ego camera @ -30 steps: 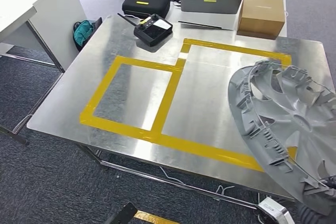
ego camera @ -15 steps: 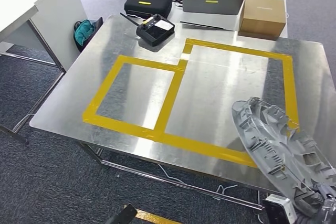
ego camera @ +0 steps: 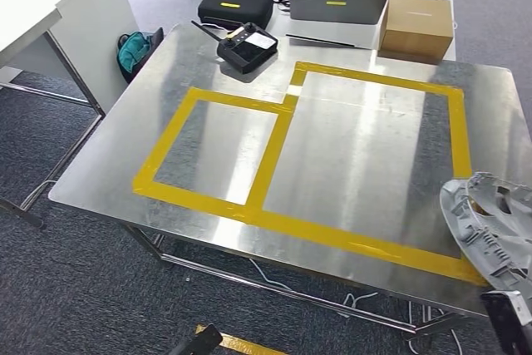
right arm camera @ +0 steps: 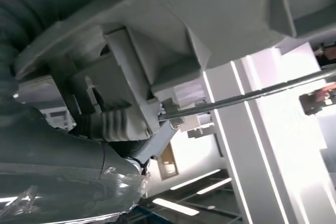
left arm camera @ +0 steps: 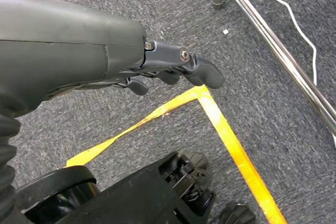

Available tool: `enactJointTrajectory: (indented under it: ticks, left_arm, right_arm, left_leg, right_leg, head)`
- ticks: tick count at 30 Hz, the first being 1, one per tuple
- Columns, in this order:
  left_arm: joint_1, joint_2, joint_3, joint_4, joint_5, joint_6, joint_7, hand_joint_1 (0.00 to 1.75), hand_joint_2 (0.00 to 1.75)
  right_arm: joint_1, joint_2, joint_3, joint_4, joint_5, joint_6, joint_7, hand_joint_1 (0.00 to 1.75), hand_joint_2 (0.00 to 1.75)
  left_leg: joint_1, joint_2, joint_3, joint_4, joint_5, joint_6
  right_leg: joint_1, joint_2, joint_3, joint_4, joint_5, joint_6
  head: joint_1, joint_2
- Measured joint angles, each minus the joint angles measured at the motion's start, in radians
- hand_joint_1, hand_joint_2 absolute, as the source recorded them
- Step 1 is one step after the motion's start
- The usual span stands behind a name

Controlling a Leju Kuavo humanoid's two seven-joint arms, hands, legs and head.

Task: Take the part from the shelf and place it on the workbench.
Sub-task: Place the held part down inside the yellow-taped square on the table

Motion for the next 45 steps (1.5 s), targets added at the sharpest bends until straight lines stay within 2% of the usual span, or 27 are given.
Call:
enactJointTrajectory:
  ticks: [4, 9, 14, 18, 22, 25, 32, 36, 40, 45]
  left_arm:
    - [-0.005, -0.001, -0.001, -0.001, -0.016, -0.010, 0.002, 0.00, 1.75]
    - [-0.018, -0.003, -0.003, -0.007, -0.048, -0.034, 0.018, 0.00, 1.75]
    - [-0.024, -0.004, -0.003, -0.011, -0.068, -0.042, 0.020, 0.00, 1.75]
    - [-0.030, -0.006, -0.003, -0.014, -0.096, -0.058, 0.030, 0.00, 1.75]
    - [-0.038, -0.009, -0.003, -0.019, -0.125, -0.074, 0.043, 0.00, 1.75]
    - [-0.042, -0.012, -0.003, -0.022, -0.147, -0.084, 0.052, 0.00, 1.75]
    - [-0.056, -0.020, -0.002, -0.031, -0.197, -0.108, 0.073, 0.00, 1.75]
    - [-0.061, -0.024, 0.003, -0.035, -0.221, -0.109, 0.078, 0.00, 1.75]
    - [-0.062, -0.024, 0.008, -0.036, -0.233, -0.106, 0.082, 0.00, 1.75]
    - [-0.063, -0.024, 0.021, -0.036, -0.241, -0.095, 0.088, 0.00, 1.75]
  right_arm:
    - [-0.025, -0.027, -0.025, 0.031, 0.057, 0.000, 0.001, 1.75, 1.75]
    - [-0.070, -0.139, 0.000, 0.116, 0.173, 0.002, 0.047, 1.75, 1.75]
    - [-0.089, -0.235, 0.069, 0.193, 0.199, 0.003, 0.107, 1.75, 1.75]
    - [-0.107, -0.327, 0.186, 0.254, 0.213, 0.034, 0.167, 1.75, 1.75]
    - [-0.160, -0.416, 0.371, 0.315, 0.204, 0.066, 0.240, 1.75, 1.75]
    - [-0.208, -0.466, 0.512, 0.354, 0.189, 0.093, 0.264, 1.75, 1.75]
    - [-0.345, -0.495, 0.849, 0.450, 0.189, 0.126, 0.250, 1.75, 1.75]
    - [-0.393, -0.507, 0.986, 0.487, 0.167, 0.118, 0.261, 1.75, 1.75]
    - [-0.411, -0.530, 1.047, 0.502, 0.148, 0.115, 0.274, 1.75, 1.75]
    - [-0.404, -0.557, 1.062, 0.509, 0.127, 0.119, 0.323, 1.75, 1.75]
  left_leg:
    - [0.000, 0.000, 0.000, 0.000, 0.000, 0.000]
    - [0.000, 0.000, -0.001, 0.000, 0.000, 0.001]
    - [-0.001, 0.000, -0.002, 0.001, 0.002, 0.003]
    - [-0.001, 0.001, -0.004, 0.001, 0.001, 0.004]
    - [-0.002, 0.003, -0.004, 0.002, 0.002, 0.005]
    - [-0.001, 0.004, -0.004, 0.002, 0.004, 0.005]
    - [-0.001, 0.008, -0.004, 0.002, 0.007, 0.005]
    - [-0.001, 0.008, -0.004, 0.002, 0.008, 0.005]
    - [-0.002, 0.008, -0.004, 0.002, 0.007, 0.005]
    - [-0.002, 0.008, -0.004, 0.002, 0.006, 0.006]
  right_leg:
    - [0.000, 0.001, 0.000, 0.000, 0.000, 0.001]
    - [0.000, 0.001, 0.000, 0.000, 0.001, 0.002]
    - [-0.001, 0.000, 0.000, 0.000, 0.002, 0.003]
    - [-0.001, 0.002, -0.001, 0.000, 0.004, 0.004]
    - [-0.002, 0.004, -0.002, 0.000, 0.006, 0.005]
    - [-0.001, 0.005, -0.003, 0.000, 0.008, 0.004]
    - [-0.001, 0.009, -0.006, 0.000, 0.011, 0.002]
    - [0.000, 0.008, -0.006, 0.000, 0.011, 0.002]
    - [-0.001, 0.007, -0.005, 0.000, 0.011, 0.002]
    - [-0.001, 0.007, -0.005, -0.002, 0.011, 0.002]
  head:
    - [0.000, 0.000]
    - [0.000, 0.000]
    - [0.000, 0.000]
    - [0.000, 0.000]
    - [0.000, 0.000]
    - [0.000, 0.000]
    - [0.000, 0.000]
    - [0.000, 0.000]
    - [0.000, 0.000]
    - [0.000, 0.000]
